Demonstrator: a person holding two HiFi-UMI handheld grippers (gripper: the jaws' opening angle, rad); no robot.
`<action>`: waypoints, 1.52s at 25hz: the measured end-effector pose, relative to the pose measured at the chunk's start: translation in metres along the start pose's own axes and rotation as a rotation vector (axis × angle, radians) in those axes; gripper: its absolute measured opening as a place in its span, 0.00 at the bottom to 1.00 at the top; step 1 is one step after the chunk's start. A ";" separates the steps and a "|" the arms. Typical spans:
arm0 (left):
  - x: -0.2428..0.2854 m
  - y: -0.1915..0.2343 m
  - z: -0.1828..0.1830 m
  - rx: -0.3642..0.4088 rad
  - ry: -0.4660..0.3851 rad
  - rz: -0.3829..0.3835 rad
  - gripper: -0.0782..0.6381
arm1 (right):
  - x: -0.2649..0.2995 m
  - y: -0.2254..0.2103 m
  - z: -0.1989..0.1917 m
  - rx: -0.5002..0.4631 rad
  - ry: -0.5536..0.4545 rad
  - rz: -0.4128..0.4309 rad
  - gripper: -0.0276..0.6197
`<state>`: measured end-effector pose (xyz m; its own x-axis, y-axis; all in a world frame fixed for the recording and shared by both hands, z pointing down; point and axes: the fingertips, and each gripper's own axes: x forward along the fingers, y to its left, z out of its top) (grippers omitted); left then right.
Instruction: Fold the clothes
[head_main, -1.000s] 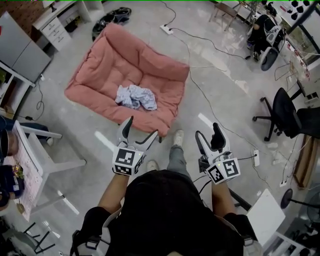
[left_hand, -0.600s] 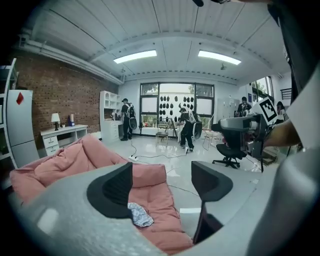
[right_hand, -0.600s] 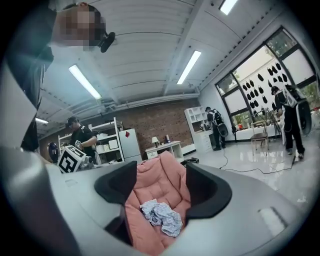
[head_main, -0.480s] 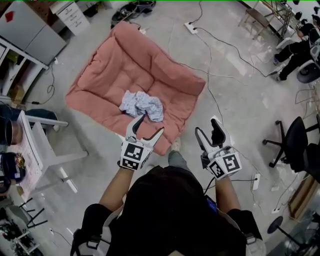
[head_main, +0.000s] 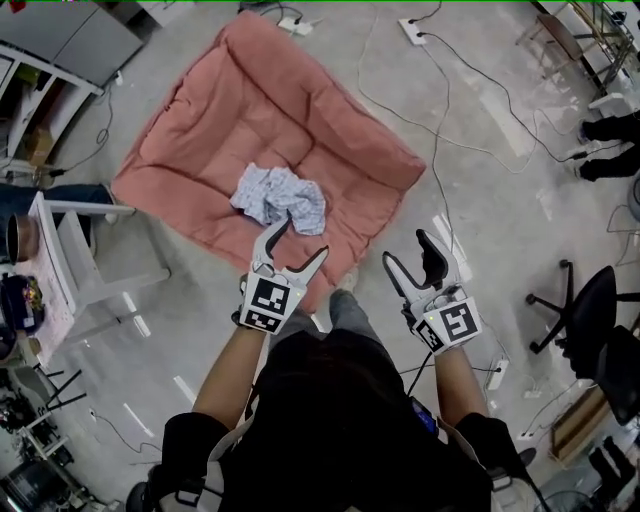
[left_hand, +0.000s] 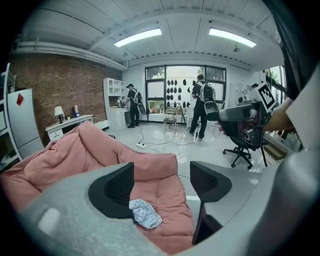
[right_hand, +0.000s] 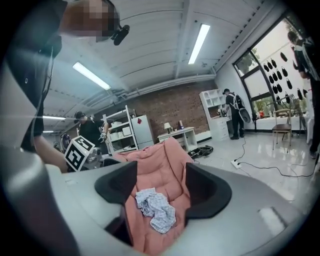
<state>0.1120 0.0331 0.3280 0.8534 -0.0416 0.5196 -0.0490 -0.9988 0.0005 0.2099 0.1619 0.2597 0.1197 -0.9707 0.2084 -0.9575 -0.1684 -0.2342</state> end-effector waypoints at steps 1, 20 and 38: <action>0.003 0.002 -0.005 -0.002 0.014 0.006 0.61 | 0.006 -0.003 -0.006 -0.001 0.012 0.008 0.51; 0.117 0.046 -0.166 0.064 0.268 -0.057 0.56 | 0.098 -0.030 -0.119 0.037 0.158 -0.010 0.46; 0.217 0.023 -0.332 0.340 0.600 -0.355 0.43 | 0.075 -0.043 -0.238 0.238 0.252 -0.195 0.45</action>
<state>0.1233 0.0099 0.7243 0.3566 0.2069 0.9111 0.4197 -0.9067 0.0416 0.1975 0.1369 0.5116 0.1967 -0.8491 0.4902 -0.8321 -0.4090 -0.3746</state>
